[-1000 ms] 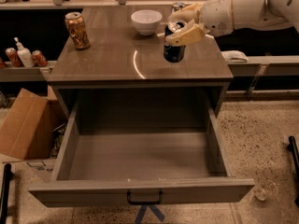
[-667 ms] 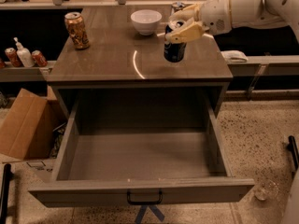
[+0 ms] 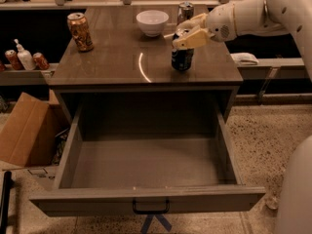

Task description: Pick pepsi can from top drawer and place on counter

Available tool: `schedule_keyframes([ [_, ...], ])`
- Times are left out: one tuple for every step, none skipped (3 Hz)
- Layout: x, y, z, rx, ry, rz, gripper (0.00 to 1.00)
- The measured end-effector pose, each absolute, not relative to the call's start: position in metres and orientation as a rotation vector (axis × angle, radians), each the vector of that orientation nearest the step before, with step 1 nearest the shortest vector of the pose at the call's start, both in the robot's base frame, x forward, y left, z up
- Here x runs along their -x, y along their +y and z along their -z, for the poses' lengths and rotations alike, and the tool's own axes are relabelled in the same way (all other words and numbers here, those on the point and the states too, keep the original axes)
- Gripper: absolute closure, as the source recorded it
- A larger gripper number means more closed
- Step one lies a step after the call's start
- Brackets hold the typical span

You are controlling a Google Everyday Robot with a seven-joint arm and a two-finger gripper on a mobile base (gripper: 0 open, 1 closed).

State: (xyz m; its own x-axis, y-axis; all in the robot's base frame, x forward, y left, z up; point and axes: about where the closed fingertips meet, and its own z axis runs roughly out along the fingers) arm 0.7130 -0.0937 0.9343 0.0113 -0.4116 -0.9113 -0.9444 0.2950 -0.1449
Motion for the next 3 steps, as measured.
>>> schedule_keyframes([
  [-0.7229, -0.0915, -0.9286, 1.262, 1.572, -0.675, 0.83],
  [-0.7278, -0.0877, -0.9272, 1.257, 1.571, -0.677, 0.60],
  [-0.7316, -0.0846, -0.9236, 1.262, 1.575, -0.687, 0.36],
])
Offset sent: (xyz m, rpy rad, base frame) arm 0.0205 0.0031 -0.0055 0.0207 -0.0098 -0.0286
